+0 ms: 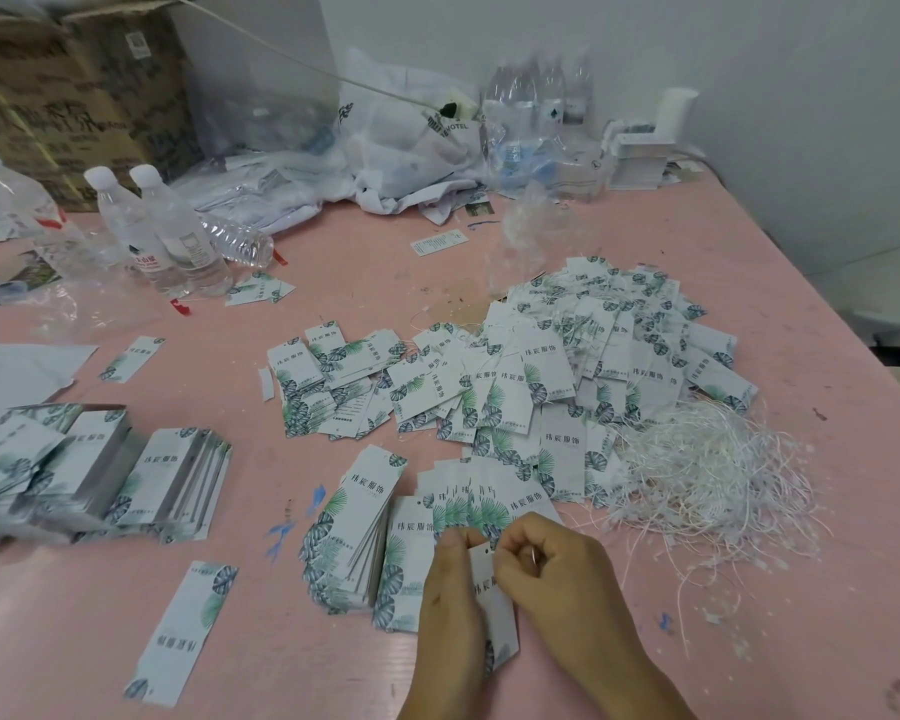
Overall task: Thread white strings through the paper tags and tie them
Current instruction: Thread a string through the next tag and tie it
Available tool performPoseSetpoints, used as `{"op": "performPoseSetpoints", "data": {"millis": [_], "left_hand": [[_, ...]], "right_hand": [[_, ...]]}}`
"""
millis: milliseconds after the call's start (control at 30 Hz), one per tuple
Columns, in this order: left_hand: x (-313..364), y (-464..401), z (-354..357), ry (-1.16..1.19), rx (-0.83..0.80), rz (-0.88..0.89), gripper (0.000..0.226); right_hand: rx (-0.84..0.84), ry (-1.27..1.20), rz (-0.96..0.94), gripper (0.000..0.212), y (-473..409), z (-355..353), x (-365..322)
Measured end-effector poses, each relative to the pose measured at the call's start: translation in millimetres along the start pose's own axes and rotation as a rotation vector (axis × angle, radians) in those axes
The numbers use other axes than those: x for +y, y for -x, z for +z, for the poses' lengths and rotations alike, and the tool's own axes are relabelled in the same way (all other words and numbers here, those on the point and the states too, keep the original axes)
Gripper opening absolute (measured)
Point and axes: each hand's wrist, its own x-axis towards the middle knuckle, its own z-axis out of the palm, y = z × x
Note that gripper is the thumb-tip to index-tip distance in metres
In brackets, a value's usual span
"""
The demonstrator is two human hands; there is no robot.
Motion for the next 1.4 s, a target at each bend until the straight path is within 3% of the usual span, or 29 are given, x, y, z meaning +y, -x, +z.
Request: {"op": "performPoseSetpoints", "data": {"millis": [733,1100,1400], "left_hand": [[-0.9,-1.2,0.3,-0.020,-0.004,0.011,0.044],[0.4,3.6,-0.7,-0.053,-0.072,0.139,0.043],[0.4,-5.5,-4.9,0.078,-0.118,-0.009,0.029]], "right_hand": [[-0.005,0.002,0.019,0.014,0.5,-1.1,-3.9],[-0.005,-0.017,0.035,0.014,0.9,-1.5,-6.6],[-0.002,-0.026,0.083,0.010,0.7,-3.7,-1.5]]}}
